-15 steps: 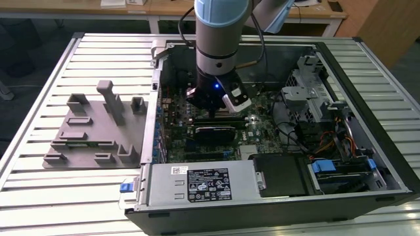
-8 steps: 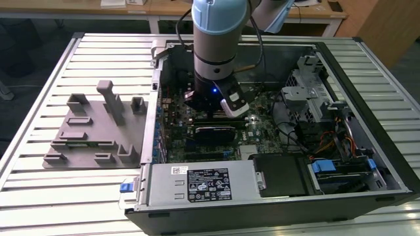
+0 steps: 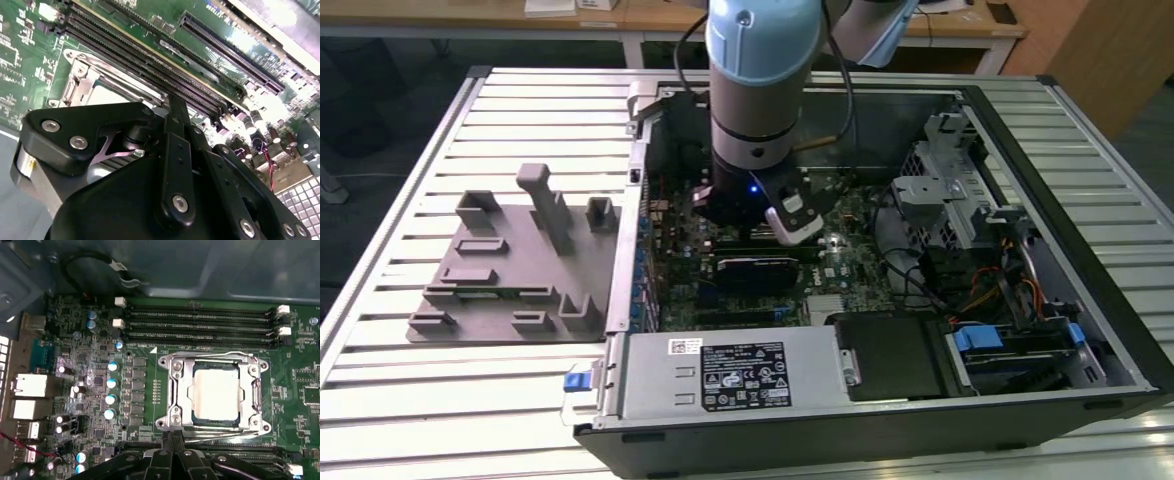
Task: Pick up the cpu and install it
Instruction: 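Install the second cpu locking lever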
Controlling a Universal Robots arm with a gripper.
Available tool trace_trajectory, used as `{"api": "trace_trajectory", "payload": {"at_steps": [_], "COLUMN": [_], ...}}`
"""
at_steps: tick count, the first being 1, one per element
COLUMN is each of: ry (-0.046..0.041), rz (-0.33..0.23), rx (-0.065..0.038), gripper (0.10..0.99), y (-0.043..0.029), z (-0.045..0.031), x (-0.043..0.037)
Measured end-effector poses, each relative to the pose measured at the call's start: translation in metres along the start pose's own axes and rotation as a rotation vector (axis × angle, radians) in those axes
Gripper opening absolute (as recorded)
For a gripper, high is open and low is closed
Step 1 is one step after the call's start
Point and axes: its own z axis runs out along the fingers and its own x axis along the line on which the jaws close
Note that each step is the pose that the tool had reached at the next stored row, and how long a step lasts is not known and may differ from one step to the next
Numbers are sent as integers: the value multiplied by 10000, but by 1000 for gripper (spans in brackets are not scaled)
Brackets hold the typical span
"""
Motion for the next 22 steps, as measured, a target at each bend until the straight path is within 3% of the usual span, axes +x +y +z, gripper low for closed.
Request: {"api": "trace_trajectory", "payload": {"at_steps": [4, 8, 9, 13, 17, 22], "ry": [-8, -26, -28, -28, -46, -45], "rz": [-3, -1, -1, 2, 2, 2], "rx": [-249, -646, -693, -787, -990, -997], "gripper": [106, 106, 106, 106, 106, 106], "y": [-49, -68, -72, -93, -94, -107], "z": [12, 24, 33, 76, 90, 89], "x": [31, 47, 48, 52, 54, 71]}}
